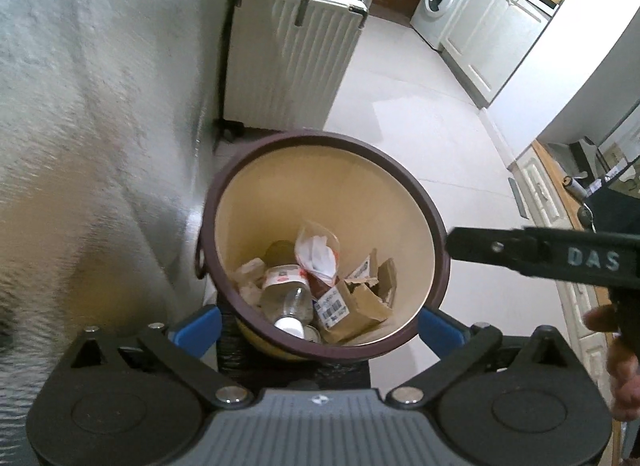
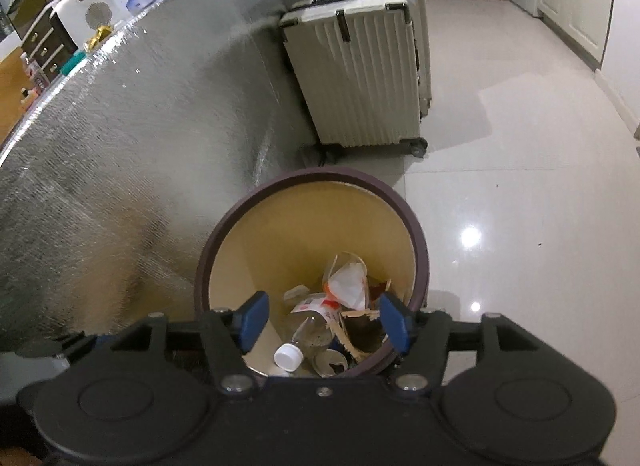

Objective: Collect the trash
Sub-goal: 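Withdraw both tools upward from the wastebasket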

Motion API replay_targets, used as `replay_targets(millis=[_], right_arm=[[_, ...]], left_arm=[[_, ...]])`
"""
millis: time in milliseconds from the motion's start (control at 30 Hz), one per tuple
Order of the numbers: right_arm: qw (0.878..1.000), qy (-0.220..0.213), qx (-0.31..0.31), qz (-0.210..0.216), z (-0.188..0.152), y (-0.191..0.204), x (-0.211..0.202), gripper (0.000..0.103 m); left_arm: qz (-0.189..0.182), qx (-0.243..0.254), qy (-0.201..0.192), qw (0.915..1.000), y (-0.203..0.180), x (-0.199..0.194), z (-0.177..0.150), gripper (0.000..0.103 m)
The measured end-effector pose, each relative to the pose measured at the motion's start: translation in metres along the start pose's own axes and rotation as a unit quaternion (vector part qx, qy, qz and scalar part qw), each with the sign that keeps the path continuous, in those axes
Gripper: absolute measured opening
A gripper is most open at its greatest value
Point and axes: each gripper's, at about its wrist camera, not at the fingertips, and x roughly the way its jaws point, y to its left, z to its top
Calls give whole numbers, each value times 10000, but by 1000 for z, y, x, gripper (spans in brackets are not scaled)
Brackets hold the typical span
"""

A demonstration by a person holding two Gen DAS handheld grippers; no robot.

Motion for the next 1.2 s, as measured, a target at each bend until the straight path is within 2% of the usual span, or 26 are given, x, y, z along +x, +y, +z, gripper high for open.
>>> replay_targets(millis=[200,333,767,1200], right_arm=[[9997,-232,-81,-35,-5,-1,-31,69],[9993,-352,-122,-56,-10,-3,-45,81],[9968,-694,-199,-341,-38,-8,-84,101],[9939,-963,-114,-521,-59,-10,-119,103]], left_arm=[[205,27,-89,9997,-3,-19,1,103],[293,19,-173,9994,-2,-33,1,103],[331,252,-465,9980,-10,-71,-4,103],[257,613,-884,9939,-26,-112,-17,103]])
